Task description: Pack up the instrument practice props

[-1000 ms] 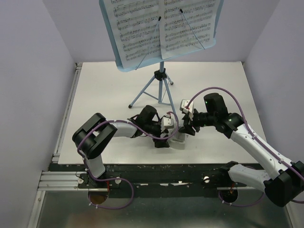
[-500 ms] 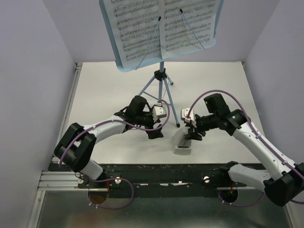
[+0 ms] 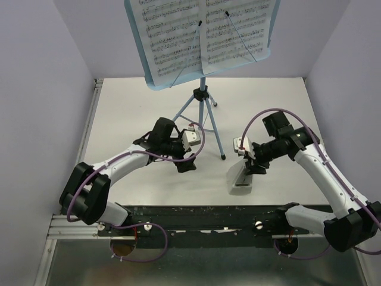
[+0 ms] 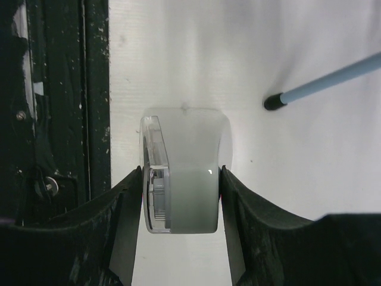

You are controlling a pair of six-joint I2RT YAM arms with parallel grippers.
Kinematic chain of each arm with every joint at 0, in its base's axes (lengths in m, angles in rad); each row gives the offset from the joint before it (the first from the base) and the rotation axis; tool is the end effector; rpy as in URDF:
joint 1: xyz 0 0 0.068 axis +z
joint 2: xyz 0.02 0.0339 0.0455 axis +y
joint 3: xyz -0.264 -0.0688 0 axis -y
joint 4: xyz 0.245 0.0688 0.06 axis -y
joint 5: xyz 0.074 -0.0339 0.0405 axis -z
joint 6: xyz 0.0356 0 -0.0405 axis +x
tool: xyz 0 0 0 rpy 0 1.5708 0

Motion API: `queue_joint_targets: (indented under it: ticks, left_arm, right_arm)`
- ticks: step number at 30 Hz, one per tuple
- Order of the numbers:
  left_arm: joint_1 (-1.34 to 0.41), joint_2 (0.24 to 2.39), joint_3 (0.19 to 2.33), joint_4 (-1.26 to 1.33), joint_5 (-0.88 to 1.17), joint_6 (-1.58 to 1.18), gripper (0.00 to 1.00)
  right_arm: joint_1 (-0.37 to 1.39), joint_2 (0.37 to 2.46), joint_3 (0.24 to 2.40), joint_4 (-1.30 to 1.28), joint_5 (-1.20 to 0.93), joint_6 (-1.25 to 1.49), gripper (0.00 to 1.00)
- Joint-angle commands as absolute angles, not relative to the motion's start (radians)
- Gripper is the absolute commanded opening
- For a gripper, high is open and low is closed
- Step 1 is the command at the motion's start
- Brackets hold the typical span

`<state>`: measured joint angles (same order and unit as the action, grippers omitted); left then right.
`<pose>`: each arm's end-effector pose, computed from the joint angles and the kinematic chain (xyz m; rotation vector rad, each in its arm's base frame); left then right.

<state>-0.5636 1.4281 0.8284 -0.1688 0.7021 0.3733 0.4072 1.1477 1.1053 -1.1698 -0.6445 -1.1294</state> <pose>0.2340 -0.1751 0.2157 1.3310 1.8544 -0.9132 0.1705 0.0968 0.3078 -1.8589 1.7043 0.6251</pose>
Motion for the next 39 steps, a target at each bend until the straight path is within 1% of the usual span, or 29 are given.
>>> queue_joint_targets:
  ticks: [1,5,10,16,23,27,28,29,30,31,32,33,34,36,39]
  left_arm:
    - [-0.549,1.384,0.839,-0.221,0.68,0.425,0.99]
    - [-0.546,1.367,0.83,-0.219,0.655,0.433,0.99]
    - [-0.545,1.361,0.833,-0.224,0.646,0.414,0.99]
    - [-0.546,1.367,0.83,-0.224,0.664,0.403,0.99]
    - [-0.546,1.371,0.831,-0.227,0.673,0.413,0.99]
    - [-0.545,1.374,0.831,-0.238,0.67,0.425,0.99]
    - [-0.546,1.373,0.83,-0.239,0.669,0.426,0.99]
    - [-0.546,1.374,0.831,-0.241,0.669,0.425,0.99]
    - [-0.545,1.374,0.833,-0.241,0.667,0.426,0.99]
    - [-0.543,1.373,0.833,-0.242,0.667,0.425,0.99]
    - [-0.543,1.373,0.834,-0.242,0.666,0.425,0.99]
    - [-0.542,1.373,0.834,-0.244,0.664,0.423,0.99]
    - [-0.54,1.373,0.836,-0.247,0.66,0.422,0.99]
    - [-0.538,1.37,0.853,-0.274,0.638,0.428,0.99]
    - [-0.525,1.33,0.864,-0.302,0.595,0.434,0.99]
  right_arm:
    - [0.29,1.169,1.144,-1.311,-0.538,-1.302,0.0]
    - [0.163,1.174,1.155,-1.361,-0.494,-1.439,0.0]
    - [-0.061,1.226,1.18,-1.387,-0.454,-1.62,0.0]
    - [-0.274,1.353,1.317,-1.434,-0.422,-1.807,0.0]
    - [-0.383,1.482,1.45,-1.54,-0.333,-2.052,0.0]
    - [-0.387,1.519,1.469,-1.523,-0.314,-2.08,0.0]
    - [-0.387,1.534,1.48,-1.525,-0.316,-2.069,0.03]
    - [-0.387,1.551,1.497,-1.526,-0.318,-2.047,0.11]
    - [-0.387,1.569,1.514,-1.525,-0.327,-2.022,0.26]
    - [-0.387,1.584,1.532,-1.525,-0.334,-1.984,0.44]
    - [-0.385,1.598,1.561,-1.523,-0.339,-1.945,0.56]
    - [-0.385,1.609,1.586,-1.514,-0.35,-1.906,0.73]
    - [-0.388,1.618,1.618,-1.493,-0.36,-1.844,0.98]
    - [-0.387,1.629,1.707,-1.457,-0.409,-1.745,1.0]
    - [-0.387,1.651,1.905,-1.457,-0.544,-1.538,1.0]
